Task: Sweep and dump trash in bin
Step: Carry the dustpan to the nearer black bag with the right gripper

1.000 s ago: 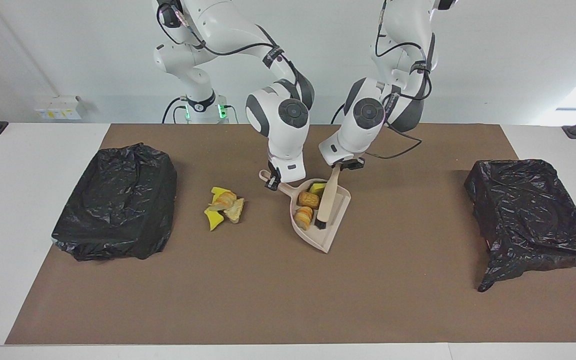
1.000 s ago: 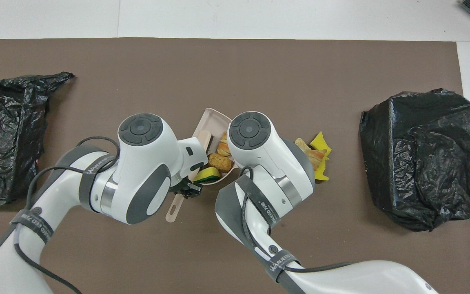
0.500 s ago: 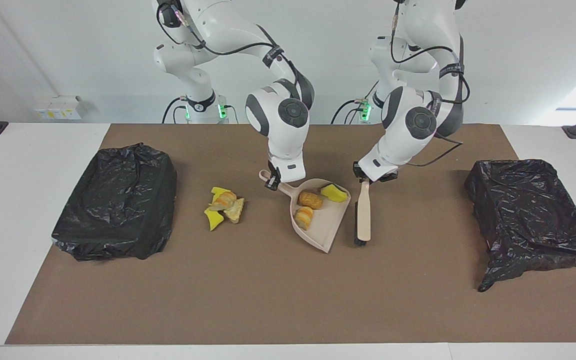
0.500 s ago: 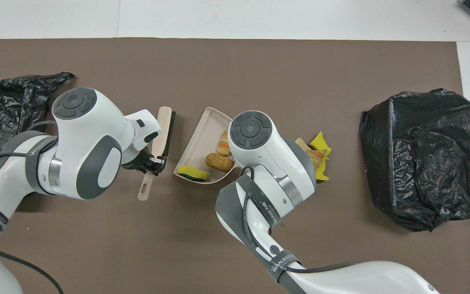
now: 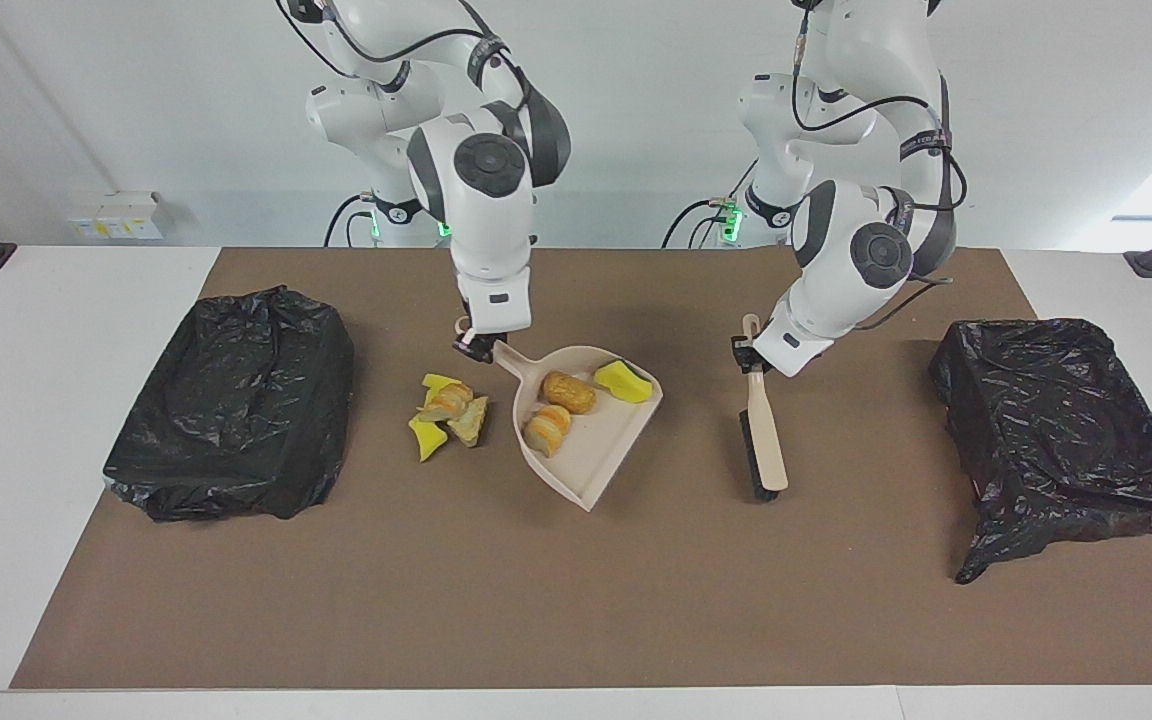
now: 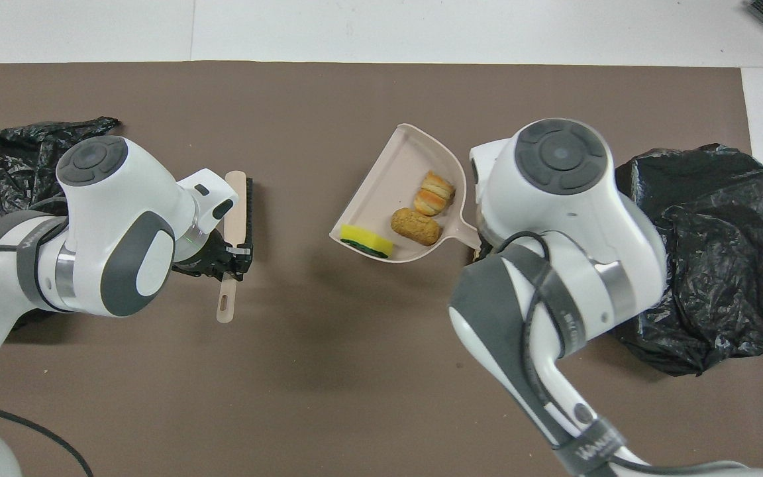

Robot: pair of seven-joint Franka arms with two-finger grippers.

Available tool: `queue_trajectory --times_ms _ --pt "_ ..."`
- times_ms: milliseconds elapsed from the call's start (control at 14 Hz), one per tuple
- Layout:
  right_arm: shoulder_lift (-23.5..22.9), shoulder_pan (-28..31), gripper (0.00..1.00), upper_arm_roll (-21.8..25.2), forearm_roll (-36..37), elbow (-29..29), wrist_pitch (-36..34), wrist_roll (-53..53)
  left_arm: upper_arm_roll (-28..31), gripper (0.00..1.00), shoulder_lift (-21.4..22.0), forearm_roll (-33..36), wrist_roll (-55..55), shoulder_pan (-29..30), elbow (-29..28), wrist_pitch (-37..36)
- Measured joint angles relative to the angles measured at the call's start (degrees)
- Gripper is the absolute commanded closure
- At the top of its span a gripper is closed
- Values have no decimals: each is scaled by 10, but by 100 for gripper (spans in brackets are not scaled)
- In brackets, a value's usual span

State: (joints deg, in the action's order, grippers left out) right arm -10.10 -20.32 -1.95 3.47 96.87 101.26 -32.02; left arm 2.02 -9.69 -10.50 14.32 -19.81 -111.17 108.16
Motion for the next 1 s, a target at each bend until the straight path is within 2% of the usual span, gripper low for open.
queue_trajectory --times_ms 286,500,643,786,1000 --pt "55 107 100 3 -26 -2 -49 -105 -7 100 22 11 106 -54 -33 14" --pt "77 215 100 9 -31 -10 -108 -254 -12 100 73 12 170 -119 -132 94" --pt "81 291 100 13 -29 -10 -117 -367 -14 100 113 13 214 -162 -201 139" --pt "81 360 100 17 3 -10 -117 -463 -17 100 151 13 248 -198 -246 155" --pt "82 408 100 18 81 -4 -78 -541 -19 100 189 13 281 -245 -297 178"
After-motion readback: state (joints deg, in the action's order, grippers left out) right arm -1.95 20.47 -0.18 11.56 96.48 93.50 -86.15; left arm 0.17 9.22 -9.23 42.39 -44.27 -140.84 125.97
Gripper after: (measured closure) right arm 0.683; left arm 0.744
